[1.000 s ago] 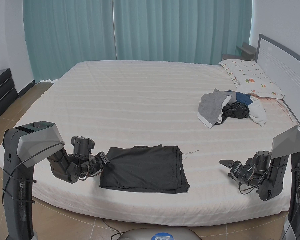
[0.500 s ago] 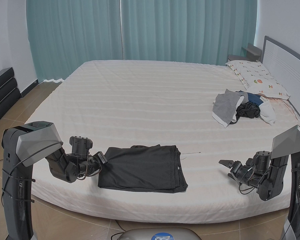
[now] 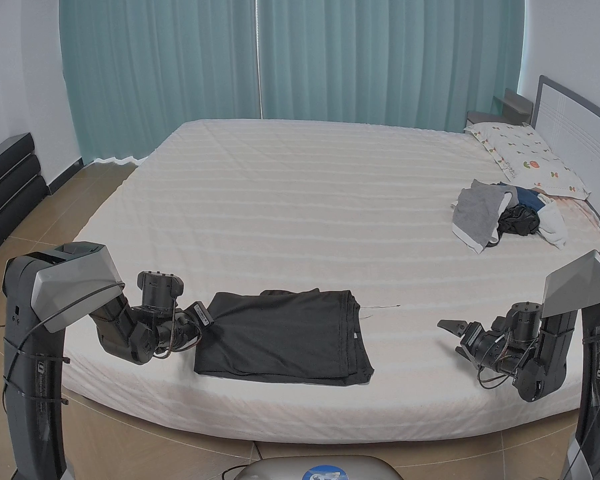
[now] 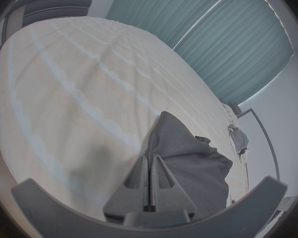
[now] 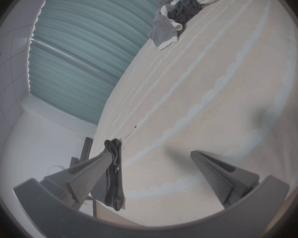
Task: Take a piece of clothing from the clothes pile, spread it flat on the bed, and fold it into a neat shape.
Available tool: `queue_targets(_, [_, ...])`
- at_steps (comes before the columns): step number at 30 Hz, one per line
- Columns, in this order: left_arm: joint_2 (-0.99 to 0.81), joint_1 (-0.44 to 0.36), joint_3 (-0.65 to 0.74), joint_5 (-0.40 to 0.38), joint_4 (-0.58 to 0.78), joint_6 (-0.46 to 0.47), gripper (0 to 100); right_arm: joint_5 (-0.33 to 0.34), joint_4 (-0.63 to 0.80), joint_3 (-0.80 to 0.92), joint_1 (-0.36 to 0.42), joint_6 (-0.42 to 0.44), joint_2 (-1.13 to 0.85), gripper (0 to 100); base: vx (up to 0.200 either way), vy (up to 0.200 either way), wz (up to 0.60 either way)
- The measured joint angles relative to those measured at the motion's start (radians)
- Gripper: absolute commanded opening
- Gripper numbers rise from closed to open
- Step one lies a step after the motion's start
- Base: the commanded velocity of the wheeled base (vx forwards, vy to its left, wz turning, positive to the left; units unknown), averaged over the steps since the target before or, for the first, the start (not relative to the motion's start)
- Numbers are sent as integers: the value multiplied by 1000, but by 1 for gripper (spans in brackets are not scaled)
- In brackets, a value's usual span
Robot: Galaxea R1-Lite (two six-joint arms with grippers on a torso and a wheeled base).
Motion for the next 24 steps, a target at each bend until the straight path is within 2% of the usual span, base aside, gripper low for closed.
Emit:
queue_targets(3, [0,4,0,0,0,0,0,0,1,0,0,0,0,100,0,200,0])
queue_targets(19, [-1,5,-2,0,-3,-10,0,0,0,0,-1,0,0,100,0,0,0])
queue_targets(20, [-1,4,-2,0,-4,-19,100,0,0,0,-1,0,0,100,0,0,0])
queue_targets(24, [-8,1,6,0,-5,-36,100,-1,0,0,0,0,0,100,0,0,0])
